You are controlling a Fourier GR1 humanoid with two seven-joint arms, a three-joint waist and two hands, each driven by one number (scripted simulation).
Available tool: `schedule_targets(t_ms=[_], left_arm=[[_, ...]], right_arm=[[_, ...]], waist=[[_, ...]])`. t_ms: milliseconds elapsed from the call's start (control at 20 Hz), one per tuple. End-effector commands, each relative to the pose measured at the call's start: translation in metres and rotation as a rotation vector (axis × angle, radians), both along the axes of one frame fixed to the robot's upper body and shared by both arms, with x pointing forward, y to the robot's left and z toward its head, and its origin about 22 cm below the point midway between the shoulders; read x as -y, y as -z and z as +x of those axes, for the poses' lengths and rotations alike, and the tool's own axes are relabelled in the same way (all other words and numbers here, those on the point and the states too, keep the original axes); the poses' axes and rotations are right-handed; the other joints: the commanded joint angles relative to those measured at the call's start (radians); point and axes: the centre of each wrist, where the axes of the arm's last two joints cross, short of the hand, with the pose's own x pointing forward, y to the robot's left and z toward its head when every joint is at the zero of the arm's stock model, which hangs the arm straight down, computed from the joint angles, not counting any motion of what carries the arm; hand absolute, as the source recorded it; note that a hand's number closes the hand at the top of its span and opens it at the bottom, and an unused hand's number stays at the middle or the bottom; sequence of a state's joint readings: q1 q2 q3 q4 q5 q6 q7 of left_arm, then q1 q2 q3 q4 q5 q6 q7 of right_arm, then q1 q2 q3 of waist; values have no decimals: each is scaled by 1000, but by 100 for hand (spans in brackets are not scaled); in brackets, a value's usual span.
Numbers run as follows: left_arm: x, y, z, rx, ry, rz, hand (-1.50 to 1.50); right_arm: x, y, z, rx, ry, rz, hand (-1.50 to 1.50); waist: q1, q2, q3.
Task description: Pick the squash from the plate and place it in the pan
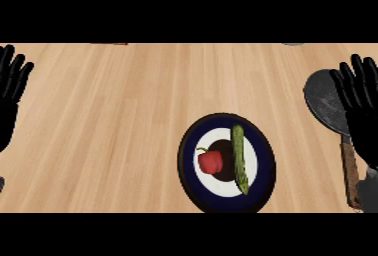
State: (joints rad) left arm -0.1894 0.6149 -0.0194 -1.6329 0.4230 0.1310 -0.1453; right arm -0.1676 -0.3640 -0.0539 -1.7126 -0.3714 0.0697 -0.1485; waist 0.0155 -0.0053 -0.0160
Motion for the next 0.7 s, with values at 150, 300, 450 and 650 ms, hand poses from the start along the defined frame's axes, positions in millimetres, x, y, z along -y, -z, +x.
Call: schedule_targets(t_ms=[150,300,450,650], left_arm=[[59,58,-8,-113,88,-61,0],[81,91,-25,-236,128,-107,0],[99,97,-30,-254,120,-125,0],[120,95,-24,-254,122,-120,0]], right_arm=[[-35,-8,35,15,-359,-27,150],[12,-20,25,-36,-127,-496,150],[31,70,-1,-122,-184,-191,-150],[59,76,-13,-67,-264,-337,-150]], waist=[[9,18,17],[-28,24,7],[-16,9,18],[-19,6,17]])
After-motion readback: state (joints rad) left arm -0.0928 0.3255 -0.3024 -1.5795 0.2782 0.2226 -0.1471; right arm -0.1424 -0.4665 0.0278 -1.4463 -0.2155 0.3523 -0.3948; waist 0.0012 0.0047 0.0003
